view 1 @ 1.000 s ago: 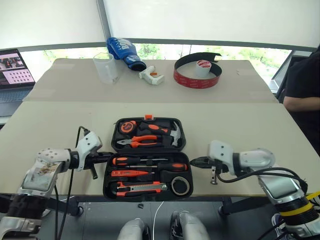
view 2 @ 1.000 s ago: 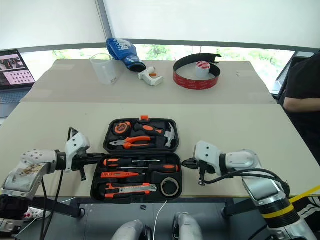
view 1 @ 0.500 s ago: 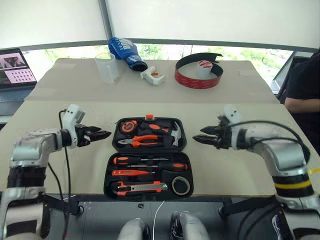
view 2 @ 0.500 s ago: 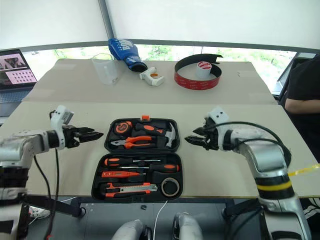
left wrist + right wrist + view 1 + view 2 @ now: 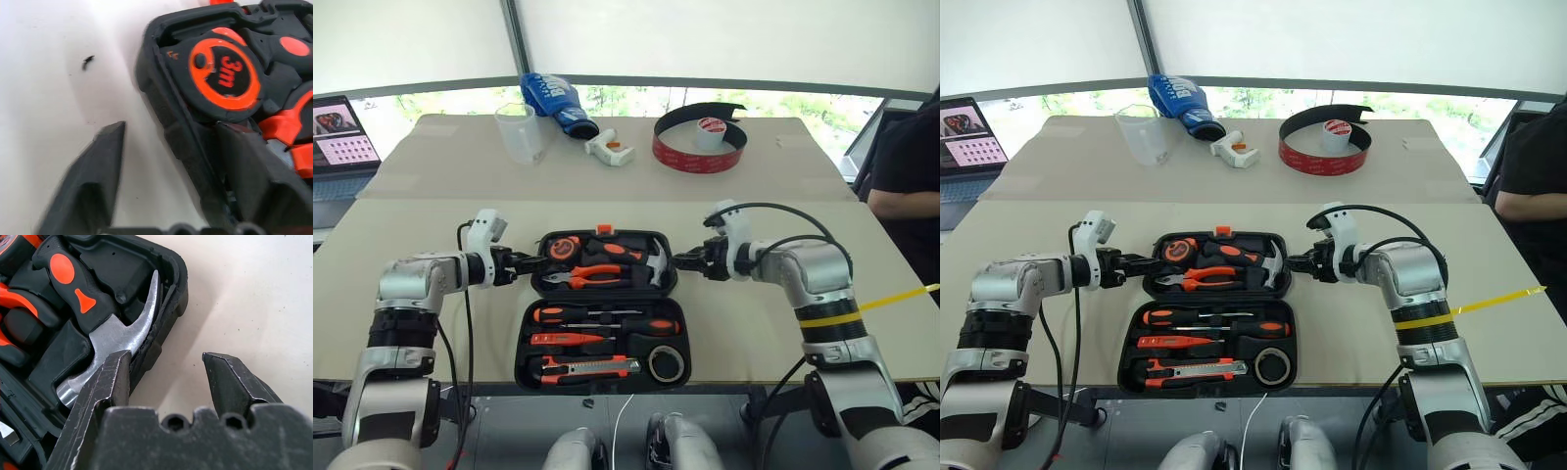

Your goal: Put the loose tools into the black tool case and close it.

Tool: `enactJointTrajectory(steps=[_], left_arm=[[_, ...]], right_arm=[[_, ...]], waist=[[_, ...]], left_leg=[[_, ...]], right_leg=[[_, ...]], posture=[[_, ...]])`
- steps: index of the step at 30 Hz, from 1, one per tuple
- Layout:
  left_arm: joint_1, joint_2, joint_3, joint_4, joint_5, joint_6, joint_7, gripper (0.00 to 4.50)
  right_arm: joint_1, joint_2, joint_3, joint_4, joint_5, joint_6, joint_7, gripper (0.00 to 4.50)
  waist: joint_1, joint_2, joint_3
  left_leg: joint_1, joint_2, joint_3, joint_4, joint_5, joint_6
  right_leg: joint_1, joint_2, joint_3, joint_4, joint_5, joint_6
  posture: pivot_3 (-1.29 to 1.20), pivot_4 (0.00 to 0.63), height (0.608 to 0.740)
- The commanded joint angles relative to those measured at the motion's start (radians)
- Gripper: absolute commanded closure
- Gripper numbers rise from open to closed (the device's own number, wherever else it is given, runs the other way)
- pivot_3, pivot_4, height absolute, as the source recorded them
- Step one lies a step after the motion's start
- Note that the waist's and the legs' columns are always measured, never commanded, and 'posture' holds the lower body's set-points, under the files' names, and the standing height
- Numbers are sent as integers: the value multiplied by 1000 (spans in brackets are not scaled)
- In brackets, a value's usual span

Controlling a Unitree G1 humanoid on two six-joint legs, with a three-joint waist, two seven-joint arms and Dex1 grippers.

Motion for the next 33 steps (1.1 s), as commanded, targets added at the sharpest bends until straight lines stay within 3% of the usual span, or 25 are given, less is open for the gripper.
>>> enactJointTrajectory(steps=[1,5,8,17,24,26,33], left_arm=[[9,-4,-7,-6,9,-7,16,3234],[12,-12,1,-14,4,-1,24,4454],[15,-14,2,-22,-1,4,27,4500],[-12,-27,36,-31,-21,-66,24,4500],[-77,-51,64,-20,28,-377,41,4500],[-77,-50,51,-29,43,-460,18,4500],[-9,-53,-3,-63,123,-688,4,4500]], right_arm=[[-10,-11,24,-7,-16,-1,-5,2227],[-8,-5,32,-8,-15,2,-16,3405],[-14,1,35,-8,-14,1,-21,4434],[-51,20,-6,15,-12,-45,-41,4479],[-70,48,-66,-40,-26,-234,-95,4479],[-66,53,-74,-60,-35,-287,-110,4479],[56,17,-8,-118,-171,-589,-124,4479]], waist=[[0,0,0],[1,3,-2],[0,3,-2],[-1,3,-2],[-1,1,-1],[-6,1,0],[-9,1,0]], left_leg=[[1,0,0,0,0,-1],[9,0,0,-1,-2,-6],[12,0,0,-2,-3,-8],[13,0,0,-2,-4,-8],[3,0,0,-1,-4,-9],[-4,0,1,0,2,-5],[-7,0,1,-4,3,-3]], right_leg=[[1,0,0,1,0,0],[6,-1,1,2,-1,0],[8,-1,1,2,-1,1],[8,-1,1,4,-1,1],[-1,-2,1,6,0,0],[-8,-2,1,7,4,-8],[-9,1,-1,5,4,-8]], posture=[[0,150,727],[0,150,727],[0,150,727],[0,150,727],[0,150,727],[0,150,727],[0,150,727]])
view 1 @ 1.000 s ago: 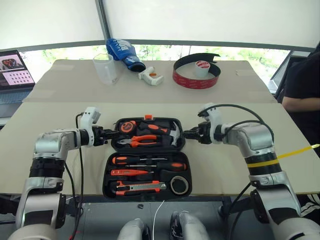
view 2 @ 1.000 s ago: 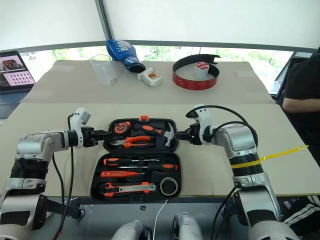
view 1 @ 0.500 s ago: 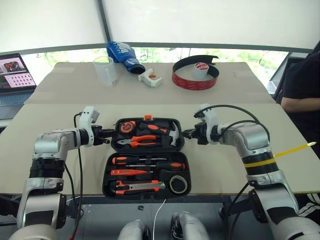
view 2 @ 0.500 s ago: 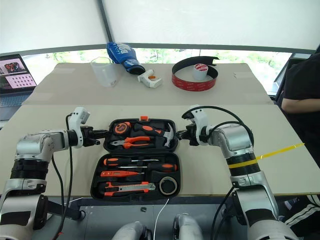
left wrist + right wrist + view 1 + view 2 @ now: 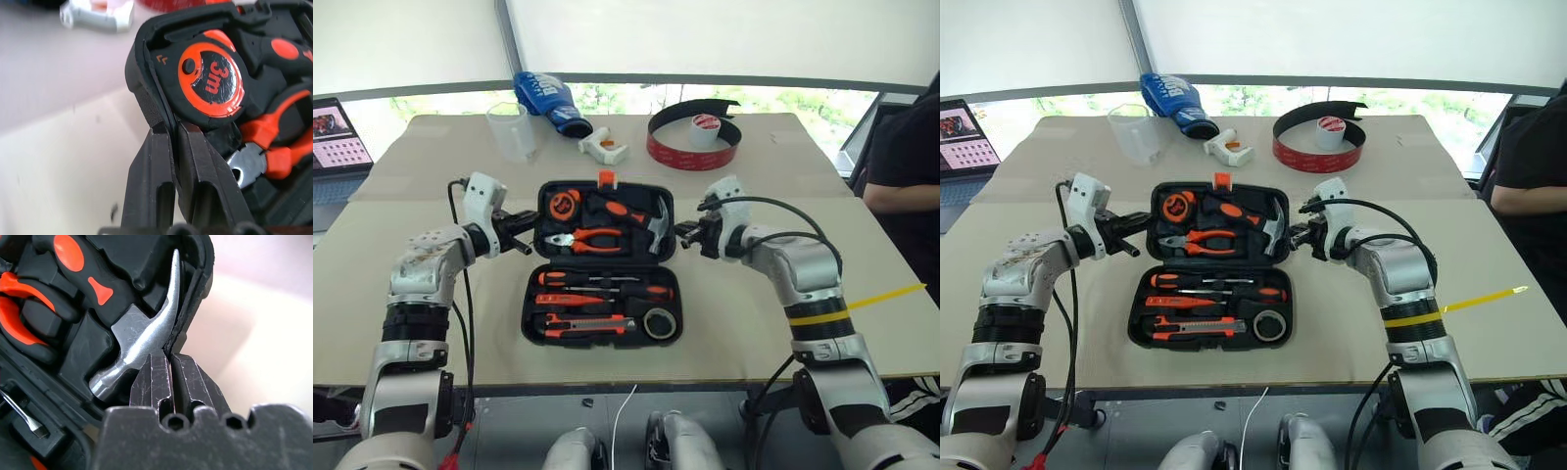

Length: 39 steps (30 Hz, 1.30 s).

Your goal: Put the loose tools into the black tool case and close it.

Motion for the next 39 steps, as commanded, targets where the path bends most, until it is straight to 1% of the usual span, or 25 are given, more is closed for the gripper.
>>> enactJointTrajectory(steps=[1,3,4,6,9,11,15,20,26,29,31,33,35,37,39], left_arm=[[41,8,-34,-78,46,-151,-33,4500],[67,8,-38,-72,66,-202,-27,4500],[77,7,-36,-71,75,-226,-18,4500],[100,5,-31,-65,103,-298,15,4500],[121,5,-18,-55,125,-373,57,4500],[133,6,-10,-59,126,-394,74,4500],[208,21,17,-145,104,-386,93,4500],[339,24,48,-309,82,-336,127,4500],[420,19,55,-384,93,-312,167,4500],[475,25,80,-438,71,-274,179,4500],[537,37,123,-501,37,-235,175,3791],[585,51,156,-551,17,-199,170,3374],[684,112,248,-639,-74,-83,109,2707],[767,194,340,-698,-195,55,11,1907],[769,262,389,-674,-283,162,-47,1227]], right_arm=[[55,-22,18,-76,-75,-216,-9,4479],[88,-21,19,-70,-102,-289,-23,4479],[102,-14,11,-66,-108,-314,-34,4479],[143,-15,10,-64,-139,-406,-51,4479],[199,-19,-6,-73,-157,-501,-70,4479],[224,-24,-15,-83,-159,-532,-72,4479],[308,-51,-37,-156,-153,-590,-55,4479],[426,-84,-44,-271,-162,-656,-37,4479],[485,-94,-23,-298,-191,-696,-38,4479],[543,-103,-36,-342,-164,-684,-15,4479],[615,-128,-56,-418,-116,-661,25,3754],[668,-152,-77,-480,-89,-636,49,3255],[753,-228,-177,-593,30,-527,118,2581],[848,-325,-263,-685,156,-435,230,1822],[931,-395,-316,-743,249,-378,316,1816]], waist=[[0,0,0],[0,0,0],[0,0,0],[1,0,0],[3,0,0],[3,0,0],[3,0,0],[5,0,0],[14,0,0],[17,0,0],[18,0,0],[17,0,0],[18,0,0],[20,0,1],[27,0,1]], left_leg=[[0,0,0,0,0,0],[0,0,1,-1,0,0],[0,0,1,-1,0,0],[0,0,1,-1,0,0],[4,0,1,-1,0,0],[4,1,1,-1,0,0],[5,1,1,-1,0,0],[4,1,1,-1,0,1],[6,2,1,-1,-1,0],[6,2,1,-1,-1,0],[7,2,1,-2,-1,0],[6,2,1,-3,0,1],[6,2,1,-6,0,1],[4,2,1,-6,0,1],[5,2,0,-6,-2,3]], right_leg=[[0,0,0,0,0,0],[0,0,1,-2,0,0],[0,0,1,-7,0,1],[2,0,0,-8,-4,7],[5,0,1,-7,-4,8],[5,0,1,-7,-4,8],[5,0,1,-6,-4,8],[5,0,1,-7,-4,8],[7,-1,1,-8,-5,8],[7,0,1,-7,-5,8],[7,0,1,-7,-5,8],[6,0,1,-8,-5,8],[5,0,1,-9,-5,8],[3,0,1,-10,-5,8],[5,0,1,-10,-6,8]], posture=[[0,150,727],[0,150,727],[0,150,727],[0,150,727],[0,150,727],[0,150,727],[0,150,727],[0,150,727],[0,150,727],[0,150,727],[0,150,727],[0,150,727],[0,150,727],[0,150,727],[0,150,727]])
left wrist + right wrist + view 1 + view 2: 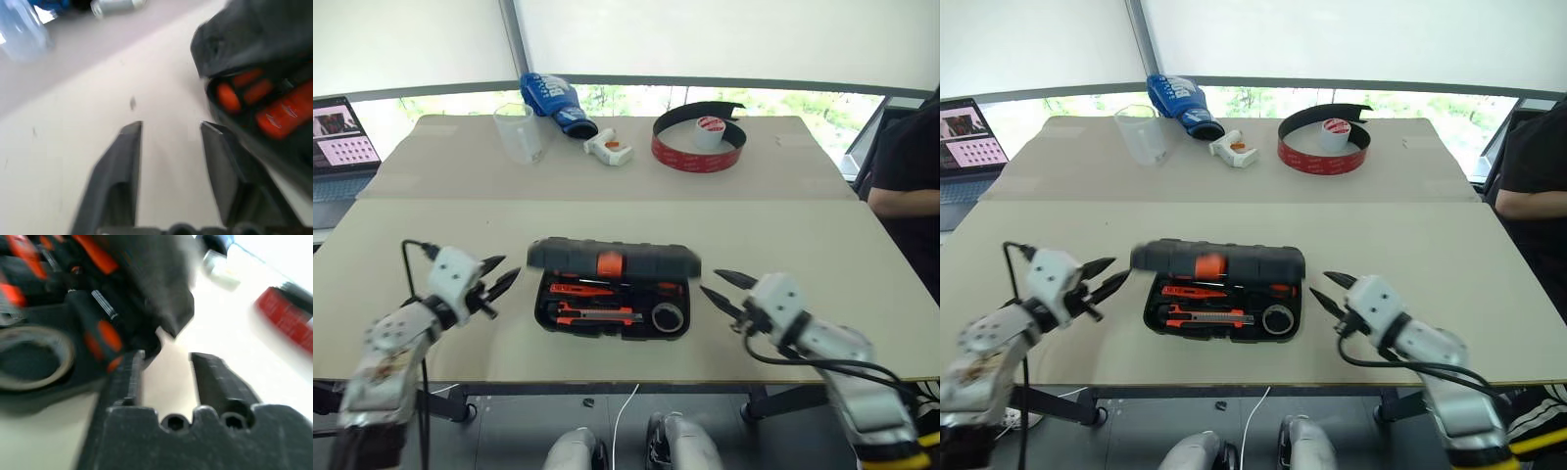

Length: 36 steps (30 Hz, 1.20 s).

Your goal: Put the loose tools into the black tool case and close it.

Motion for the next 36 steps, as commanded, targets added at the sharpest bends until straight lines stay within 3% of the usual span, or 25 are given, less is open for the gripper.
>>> enactJointTrajectory(steps=[1,3,5,6,7,9,12,14,18,23,27,31,36], left_arm=[[-29,111,111,-5,-163,179,-106,1227],[-135,139,52,105,-123,156,-116,1227],[-292,141,-67,256,-31,68,-146,1166],[-363,132,-116,321,6,24,-162,1764],[-444,113,-173,397,50,-21,-179,1882],[-587,67,-280,533,133,-106,-209,2775],[-753,-16,-400,732,240,-251,-251,3709],[-835,-72,-453,849,288,-346,-278,4385],[-935,-151,-521,1003,355,-472,-320,4450],[-963,-182,-556,1053,382,-564,-409,4450],[-881,-120,-571,873,289,-422,-665,4450],[-845,-71,-514,736,244,-309,-659,4450],[-875,-50,-446,596,148,-114,-636,4450]], right_arm=[[107,-103,-113,-157,184,103,158,1816],[156,-145,-106,-186,205,114,216,1816],[178,-167,-62,-188,178,87,258,2312],[173,-171,-38,-184,162,81,264,2446],[155,-171,-6,-174,139,75,264,2792],[109,-169,61,-152,93,65,266,3665],[27,-161,164,-114,23,40,279,4500],[-39,-138,223,-89,2,54,274,4500],[-145,-91,311,-30,-49,71,263,4500],[-237,-40,363,60,-155,68,193,4500],[-334,21,307,209,-213,43,81,4500],[-388,40,234,316,-190,29,52,4500],[-336,9,154,243,-79,86,137,4500]], waist=[[5,0,0],[22,1,0],[36,1,-1],[42,1,-1],[42,0,-1],[41,-1,-1],[37,-2,-1],[29,-4,-1],[12,-7,0],[-1,-8,0],[-11,-9,2],[-6,-9,2],[2,-9,2]], left_leg=[[0,0,0,-1,0,0],[2,0,-2,-1,-5,-5],[5,0,-4,-1,-9,1],[6,0,-4,-1,-9,1],[8,-1,-5,-1,-9,1],[6,-1,-5,-1,-10,3],[3,-1,-3,0,-5,1],[0,-2,-2,2,-1,7],[-1,-2,-1,4,-2,8],[-1,-2,-1,5,-2,8],[-1,0,0,9,-1,7],[-1,-1,1,10,-5,-1],[-3,0,-1,10,1,6]], right_leg=[[0,0,0,-2,0,0],[4,0,-1,-2,0,1],[7,0,-3,-4,-1,1],[9,0,-3,-4,-1,1],[11,0,-3,-4,-1,1],[11,0,-3,-6,0,2],[11,0,-2,-7,0,3],[9,1,-2,-8,0,2],[9,2,-3,-6,1,1],[9,1,-5,-9,0,2],[9,0,-2,-5,0,2],[7,-2,-2,-1,1,4],[5,-1,-2,2,0,0]], posture=[[0,150,727],[0,150,727],[0,150,727],[0,150,727],[0,150,727],[0,150,727],[0,150,727],[0,150,727],[0,150,727],[0,150,727],[0,150,727],[0,150,727],[0,150,727]])
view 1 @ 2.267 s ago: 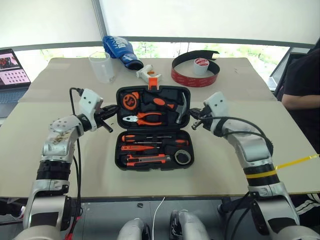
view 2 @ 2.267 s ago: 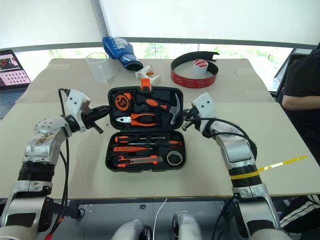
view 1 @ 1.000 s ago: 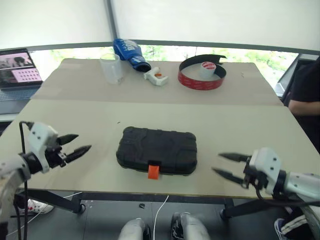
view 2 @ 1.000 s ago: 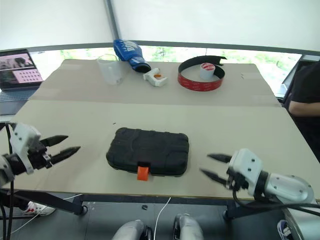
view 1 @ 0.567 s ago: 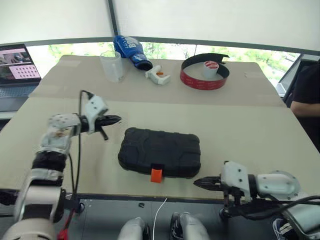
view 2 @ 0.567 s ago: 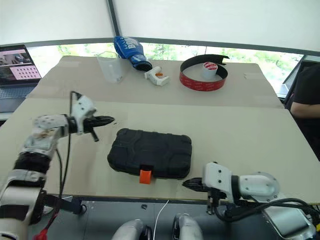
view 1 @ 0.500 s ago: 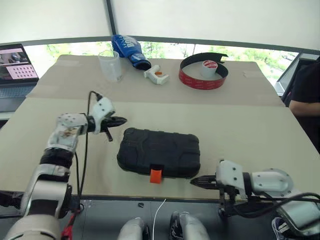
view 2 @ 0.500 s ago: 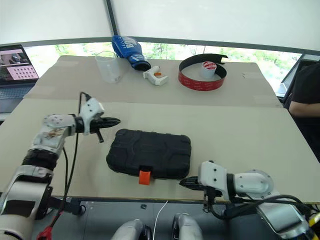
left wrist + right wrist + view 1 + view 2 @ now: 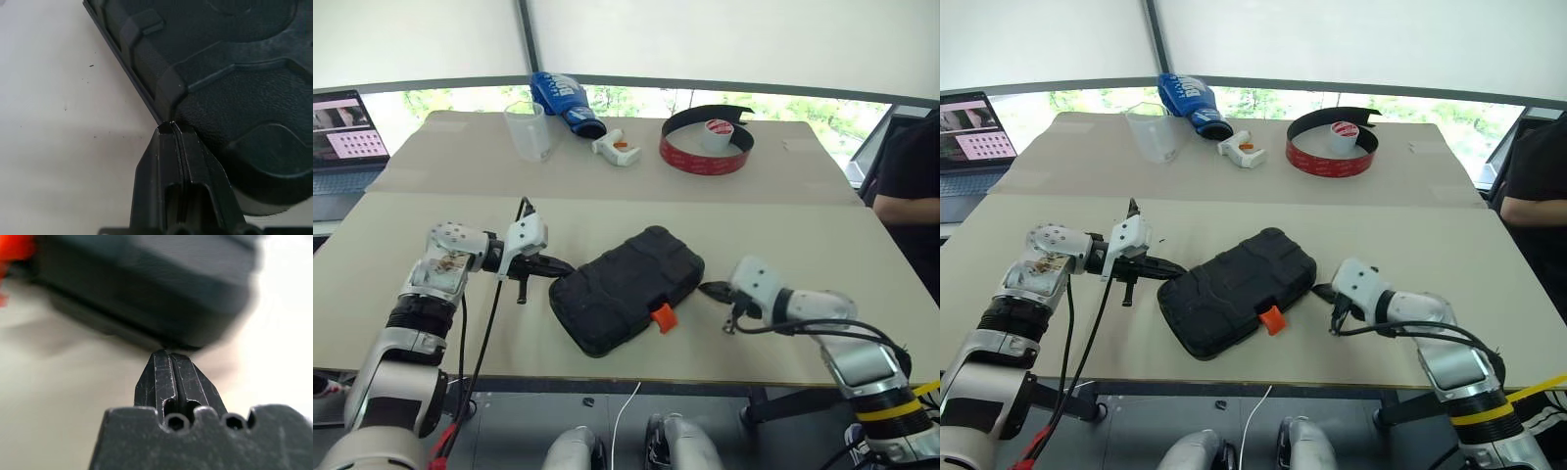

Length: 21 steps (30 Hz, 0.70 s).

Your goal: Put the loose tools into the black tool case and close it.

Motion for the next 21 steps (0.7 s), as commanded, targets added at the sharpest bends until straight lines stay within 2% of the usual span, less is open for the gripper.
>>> enactJointTrajectory(steps=[1,4,7,13,16,21], left_arm=[[-49,12,67,-181,-124,204,9,4450],[-26,4,30,-362,-185,339,-12,4450],[38,-11,-67,-453,-132,287,-24,4450],[85,-30,-228,-371,45,115,-6,4450],[102,-17,-286,-271,157,-61,18,4450],[91,-58,-257,-259,117,-40,28,4450]], right_arm=[[56,-45,-99,-128,141,66,82,4500],[132,-91,-146,-247,259,149,150,4500],[196,-120,-137,-345,304,181,182,4500],[195,-91,-59,-415,297,210,144,4500],[151,-56,2,-387,256,208,116,4500],[82,-14,86,-283,169,181,79,4500]], waist=[[0,0,0],[1,0,0],[-1,1,0],[2,1,0],[3,7,-6],[2,11,-11]], left_leg=[[0,0,0,0,0,0],[-2,0,-1,0,-1,2],[1,-1,-1,0,-1,3],[3,0,-2,0,-1,1],[5,0,-3,0,-3,-3],[7,0,-3,-2,-1,1]], right_leg=[[0,0,0,0,0,0],[1,0,0,-2,0,0],[6,0,0,-4,0,1],[7,0,2,-3,-1,4],[8,0,2,-2,-1,4],[9,1,2,-2,-1,4]], posture=[[0,150,727],[0,150,727],[0,150,727],[0,150,727],[0,150,727],[0,150,727]])
